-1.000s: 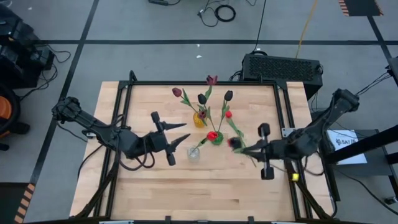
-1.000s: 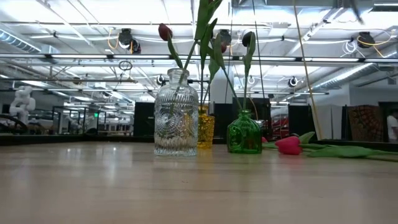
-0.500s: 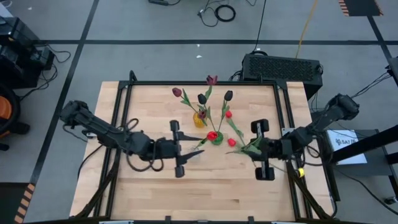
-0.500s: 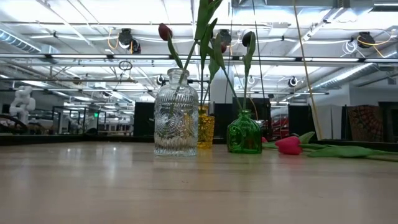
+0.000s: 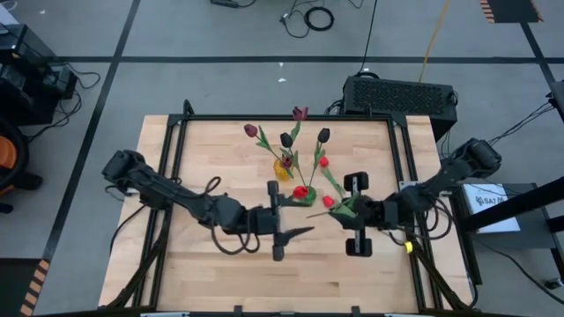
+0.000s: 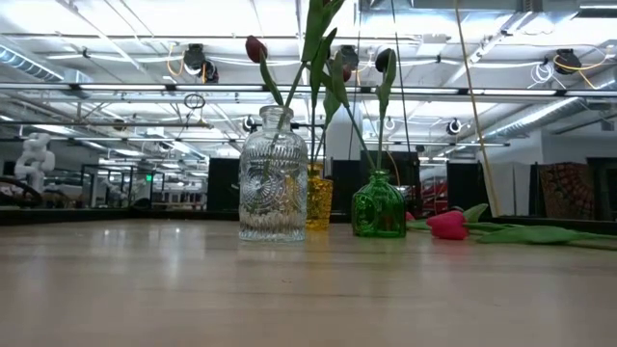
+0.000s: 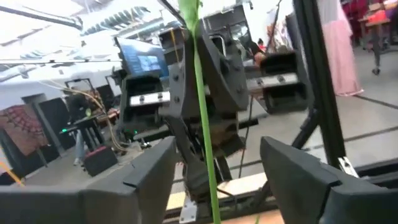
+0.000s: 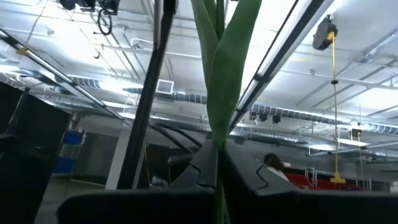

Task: Sort flowers into vase by color
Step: Put the bottom black flower in the green flower vase

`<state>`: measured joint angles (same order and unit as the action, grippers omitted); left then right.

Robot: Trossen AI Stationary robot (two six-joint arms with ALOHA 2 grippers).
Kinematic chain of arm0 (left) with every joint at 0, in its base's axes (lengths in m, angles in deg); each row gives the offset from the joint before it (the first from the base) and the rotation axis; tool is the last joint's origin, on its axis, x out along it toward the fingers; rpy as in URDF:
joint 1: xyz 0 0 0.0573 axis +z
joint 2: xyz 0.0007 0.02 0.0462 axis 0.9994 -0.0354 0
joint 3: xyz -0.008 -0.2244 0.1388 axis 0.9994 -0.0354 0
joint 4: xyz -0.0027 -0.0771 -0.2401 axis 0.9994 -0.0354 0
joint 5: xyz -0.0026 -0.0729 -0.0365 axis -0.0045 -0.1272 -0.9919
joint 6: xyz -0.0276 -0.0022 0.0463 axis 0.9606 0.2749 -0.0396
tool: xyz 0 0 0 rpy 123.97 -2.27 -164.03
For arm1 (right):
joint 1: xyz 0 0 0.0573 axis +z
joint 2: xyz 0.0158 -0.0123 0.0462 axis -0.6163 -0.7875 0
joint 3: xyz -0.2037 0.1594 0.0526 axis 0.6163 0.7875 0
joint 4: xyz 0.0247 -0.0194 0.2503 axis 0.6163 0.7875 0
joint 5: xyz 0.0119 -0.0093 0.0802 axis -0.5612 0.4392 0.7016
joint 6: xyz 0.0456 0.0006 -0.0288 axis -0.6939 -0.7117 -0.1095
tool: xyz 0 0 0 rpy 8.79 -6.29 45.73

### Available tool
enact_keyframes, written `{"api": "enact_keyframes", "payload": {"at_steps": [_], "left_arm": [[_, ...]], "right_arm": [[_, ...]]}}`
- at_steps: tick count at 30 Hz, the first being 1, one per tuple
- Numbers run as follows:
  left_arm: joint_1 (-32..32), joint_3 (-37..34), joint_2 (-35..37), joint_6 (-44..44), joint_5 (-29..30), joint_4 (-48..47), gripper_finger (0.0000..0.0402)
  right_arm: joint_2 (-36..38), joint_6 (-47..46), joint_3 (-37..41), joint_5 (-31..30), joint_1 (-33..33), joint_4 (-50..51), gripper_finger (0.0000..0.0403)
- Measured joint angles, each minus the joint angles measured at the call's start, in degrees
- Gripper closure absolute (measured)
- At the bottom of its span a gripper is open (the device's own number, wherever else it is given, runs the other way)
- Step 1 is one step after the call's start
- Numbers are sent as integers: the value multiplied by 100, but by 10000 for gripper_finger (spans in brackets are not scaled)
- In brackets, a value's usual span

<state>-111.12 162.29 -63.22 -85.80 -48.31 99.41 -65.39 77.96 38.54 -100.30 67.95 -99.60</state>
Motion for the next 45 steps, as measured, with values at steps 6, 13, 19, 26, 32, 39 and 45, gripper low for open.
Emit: {"api": "enact_keyframes", "payload": {"at_steps": [6,13,19,26,32,39,45], "left_arm": [[150,90,-180,146,289,-48,149],[384,90,-174,742,-555,-242,174],[486,90,-174,906,-682,-328,199],[501,90,-183,899,-1039,-334,246],[519,90,-226,846,-1124,-317,289],[506,90,-224,566,-1122,-296,360],[508,90,-222,552,-1117,-350,390]], "right_arm": [[-63,-91,0,-4,-65,-66,401],[-63,-91,0,-2,-62,-61,401],[-63,-95,0,-2,-62,-61,401],[-60,-96,2,4,-93,-57,401],[-63,-290,4,430,-152,-55,401],[-62,-283,4,428,-172,2,401],[-61,-241,7,428,-169,14,401]]}}
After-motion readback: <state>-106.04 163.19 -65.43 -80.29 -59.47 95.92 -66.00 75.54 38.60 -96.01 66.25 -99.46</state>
